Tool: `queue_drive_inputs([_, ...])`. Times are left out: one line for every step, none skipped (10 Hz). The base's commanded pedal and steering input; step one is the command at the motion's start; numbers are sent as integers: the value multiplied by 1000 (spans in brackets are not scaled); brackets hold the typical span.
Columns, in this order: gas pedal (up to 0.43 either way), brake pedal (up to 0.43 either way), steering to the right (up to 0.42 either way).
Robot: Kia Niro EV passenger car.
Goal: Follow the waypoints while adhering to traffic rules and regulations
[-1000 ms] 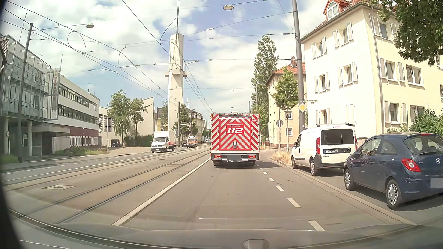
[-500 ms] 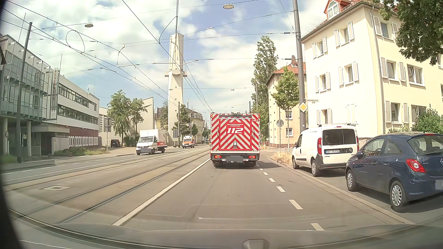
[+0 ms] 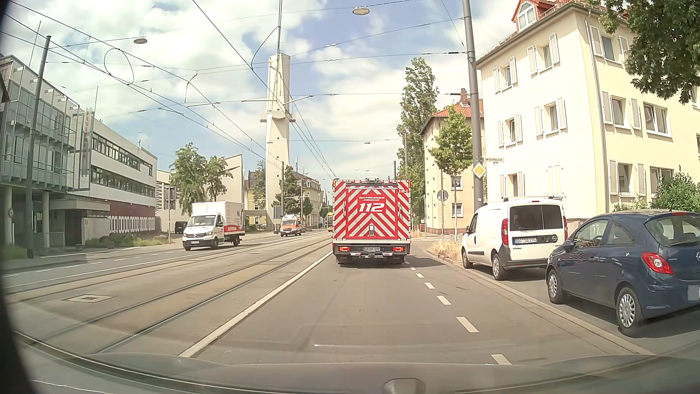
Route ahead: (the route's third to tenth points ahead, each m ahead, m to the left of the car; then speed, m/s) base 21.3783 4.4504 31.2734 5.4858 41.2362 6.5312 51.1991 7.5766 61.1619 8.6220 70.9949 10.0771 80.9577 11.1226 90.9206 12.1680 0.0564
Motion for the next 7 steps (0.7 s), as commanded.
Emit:
queue_drive_inputs([0, 250, -8])
queue_drive_inputs([0, 250, -8])
queue_drive_inputs([0, 250, -8])
queue_drive_inputs([0, 250, -8])
queue_drive_inputs([0, 250, -8])
queue_drive_inputs([0, 250, -7])
queue_drive_inputs([0, 250, -8])
